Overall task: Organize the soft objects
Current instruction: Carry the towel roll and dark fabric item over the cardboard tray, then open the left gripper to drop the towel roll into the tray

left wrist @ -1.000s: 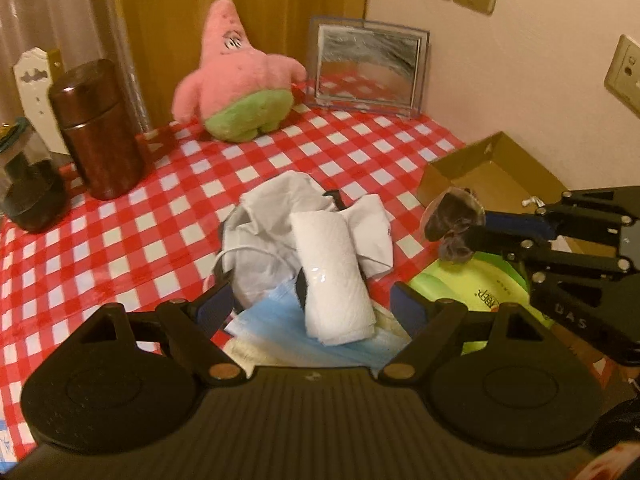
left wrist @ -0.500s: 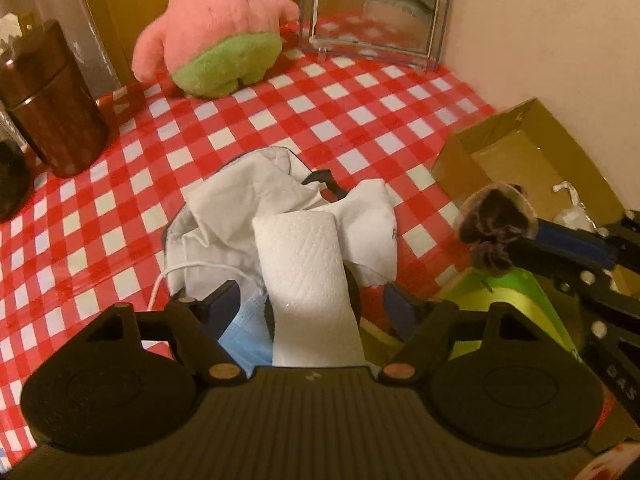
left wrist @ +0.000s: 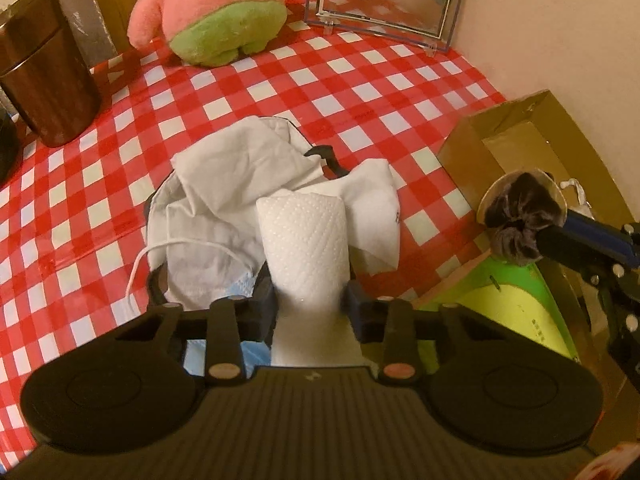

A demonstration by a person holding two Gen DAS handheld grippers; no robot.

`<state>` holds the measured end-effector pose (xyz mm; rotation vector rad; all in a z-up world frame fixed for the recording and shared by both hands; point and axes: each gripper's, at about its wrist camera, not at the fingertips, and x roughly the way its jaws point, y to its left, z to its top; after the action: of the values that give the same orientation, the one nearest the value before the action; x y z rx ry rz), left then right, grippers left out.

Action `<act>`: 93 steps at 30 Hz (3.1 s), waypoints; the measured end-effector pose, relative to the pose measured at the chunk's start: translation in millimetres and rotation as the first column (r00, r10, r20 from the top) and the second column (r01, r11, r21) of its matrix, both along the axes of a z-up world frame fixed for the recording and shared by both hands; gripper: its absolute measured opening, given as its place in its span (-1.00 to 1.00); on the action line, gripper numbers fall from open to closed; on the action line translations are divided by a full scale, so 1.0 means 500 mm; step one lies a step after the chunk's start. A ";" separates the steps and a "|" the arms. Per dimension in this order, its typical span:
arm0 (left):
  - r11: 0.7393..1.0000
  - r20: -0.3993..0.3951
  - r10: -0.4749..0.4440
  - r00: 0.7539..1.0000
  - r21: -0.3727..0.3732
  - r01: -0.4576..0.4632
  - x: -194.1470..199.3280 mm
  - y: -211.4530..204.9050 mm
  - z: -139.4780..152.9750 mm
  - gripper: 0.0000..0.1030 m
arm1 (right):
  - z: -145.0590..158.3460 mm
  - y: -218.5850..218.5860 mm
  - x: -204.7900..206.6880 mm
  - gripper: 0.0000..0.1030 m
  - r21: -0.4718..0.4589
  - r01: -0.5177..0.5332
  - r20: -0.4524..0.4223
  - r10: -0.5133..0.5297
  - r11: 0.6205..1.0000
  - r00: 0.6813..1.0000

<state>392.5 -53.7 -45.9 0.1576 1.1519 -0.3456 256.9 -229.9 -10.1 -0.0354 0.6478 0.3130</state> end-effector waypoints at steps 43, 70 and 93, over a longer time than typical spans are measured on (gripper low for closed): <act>0.926 0.107 0.148 0.983 -0.364 -0.100 -0.423 -0.192 0.192 -0.46 | 0.107 -0.321 -0.340 -0.81 0.029 0.246 0.026 -0.247 0.969 0.969; 0.914 -0.002 0.125 0.992 -0.390 -0.116 -0.345 -0.373 0.069 0.05 | 0.032 -0.408 -0.299 -0.81 0.028 0.294 -0.050 -0.293 0.955 0.955; 0.907 0.056 0.170 0.984 -0.398 -0.134 -0.385 -0.307 0.104 0.06 | 0.035 -0.392 -0.287 -0.81 0.077 0.271 -0.056 -0.267 0.960 0.962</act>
<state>200.1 -207.0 6.1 -0.2682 0.9769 -0.4199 113.6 -425.9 7.6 0.1402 0.6751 0.0778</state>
